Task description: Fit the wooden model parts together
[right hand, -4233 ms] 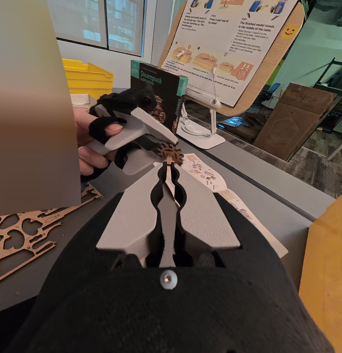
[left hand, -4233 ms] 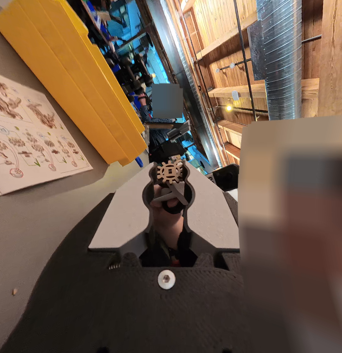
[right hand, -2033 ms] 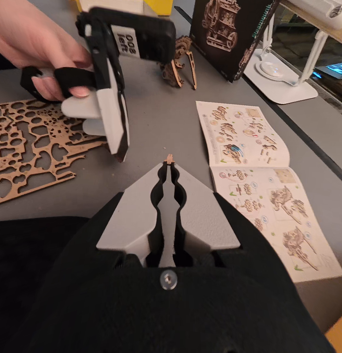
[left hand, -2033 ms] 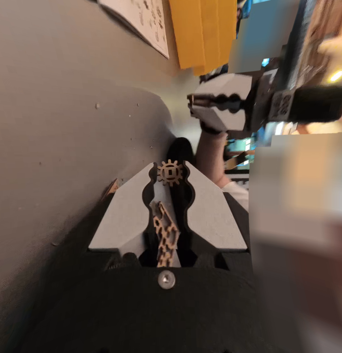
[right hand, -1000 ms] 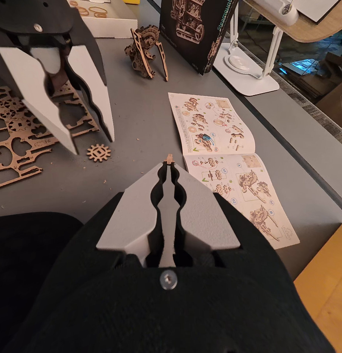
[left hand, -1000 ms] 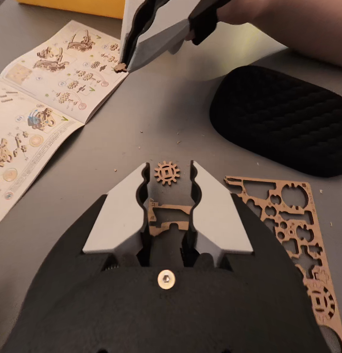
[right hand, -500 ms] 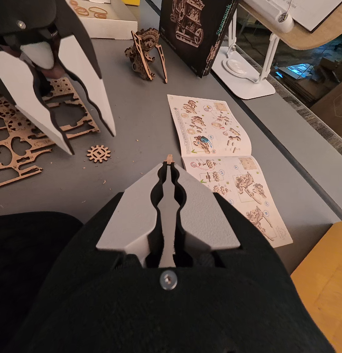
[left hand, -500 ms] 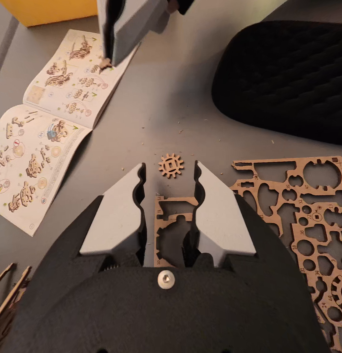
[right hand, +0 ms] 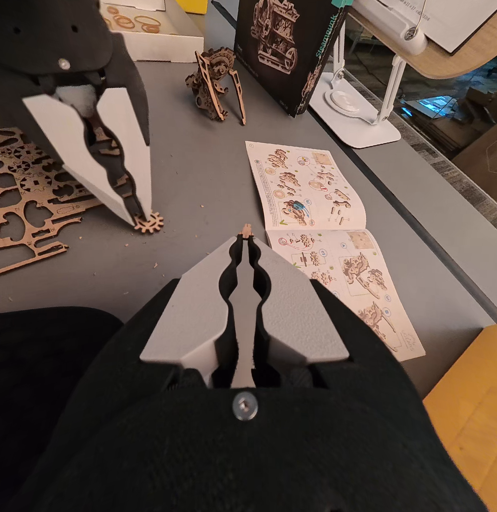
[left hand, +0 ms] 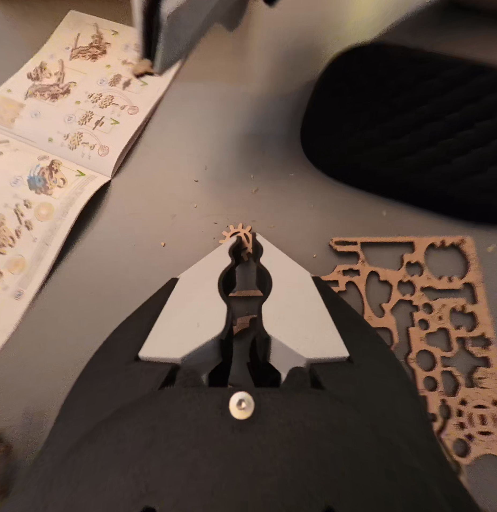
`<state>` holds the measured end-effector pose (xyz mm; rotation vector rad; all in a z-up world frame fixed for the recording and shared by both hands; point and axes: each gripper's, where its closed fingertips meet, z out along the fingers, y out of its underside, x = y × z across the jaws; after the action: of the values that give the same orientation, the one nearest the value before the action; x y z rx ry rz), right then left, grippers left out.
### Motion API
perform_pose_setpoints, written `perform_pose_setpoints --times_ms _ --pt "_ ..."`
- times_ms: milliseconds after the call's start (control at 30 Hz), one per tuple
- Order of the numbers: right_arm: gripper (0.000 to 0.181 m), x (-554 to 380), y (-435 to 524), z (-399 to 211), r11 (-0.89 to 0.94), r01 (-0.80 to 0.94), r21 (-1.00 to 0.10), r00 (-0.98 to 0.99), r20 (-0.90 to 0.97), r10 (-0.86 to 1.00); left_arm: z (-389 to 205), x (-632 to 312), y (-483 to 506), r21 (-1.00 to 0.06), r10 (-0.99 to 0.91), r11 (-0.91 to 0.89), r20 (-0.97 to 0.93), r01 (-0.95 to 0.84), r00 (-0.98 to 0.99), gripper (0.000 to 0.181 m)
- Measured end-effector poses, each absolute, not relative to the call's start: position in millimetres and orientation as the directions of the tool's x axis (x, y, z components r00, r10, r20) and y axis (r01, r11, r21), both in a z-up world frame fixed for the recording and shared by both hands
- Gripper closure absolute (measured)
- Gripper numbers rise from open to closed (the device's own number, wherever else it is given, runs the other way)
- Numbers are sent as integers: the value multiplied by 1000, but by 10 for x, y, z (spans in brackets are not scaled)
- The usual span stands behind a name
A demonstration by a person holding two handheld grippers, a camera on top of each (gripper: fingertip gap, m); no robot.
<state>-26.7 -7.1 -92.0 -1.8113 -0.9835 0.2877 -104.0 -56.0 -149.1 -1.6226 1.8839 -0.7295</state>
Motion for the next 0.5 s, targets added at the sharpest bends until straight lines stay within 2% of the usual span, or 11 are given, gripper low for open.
perform_pose_setpoints --times_ms 33,133,200,267,333,367,400,500 --pt "179 -273 -73 -924 -156 492 -857 638 232 735 -1435 -1031 -547 -732 -995 47 23 -679 -94 177" --pt "179 -302 -81 -953 -158 497 -853 630 230 742 -1231 -1023 -468 -763 -951 -238 308 -601 -13 181" --pt "179 -318 -85 -970 -158 502 -850 625 231 745 -1066 -1019 -407 -734 -864 -434 504 -523 10 181" --pt "179 -345 -100 -981 -159 503 -850 618 225 753 -998 -1045 -302 -690 -796 -547 605 -474 37 181" --pt "179 -362 -109 -989 -155 512 -845 612 232 756 -1098 -1084 -276 -711 -854 -470 516 -523 65 181" --pt "179 -365 -113 -990 -152 517 -842 609 238 756 -1148 -1082 -303 -725 -894 -404 442 -558 74 168" --pt "179 -368 -115 -983 -148 519 -842 608 242 756 -1195 -1068 -354 -726 -925 -341 372 -597 77 144" --pt "179 -341 -111 -941 -142 515 -845 614 248 749 -1359 -1018 -500 -691 -988 -119 155 -713 14 141"
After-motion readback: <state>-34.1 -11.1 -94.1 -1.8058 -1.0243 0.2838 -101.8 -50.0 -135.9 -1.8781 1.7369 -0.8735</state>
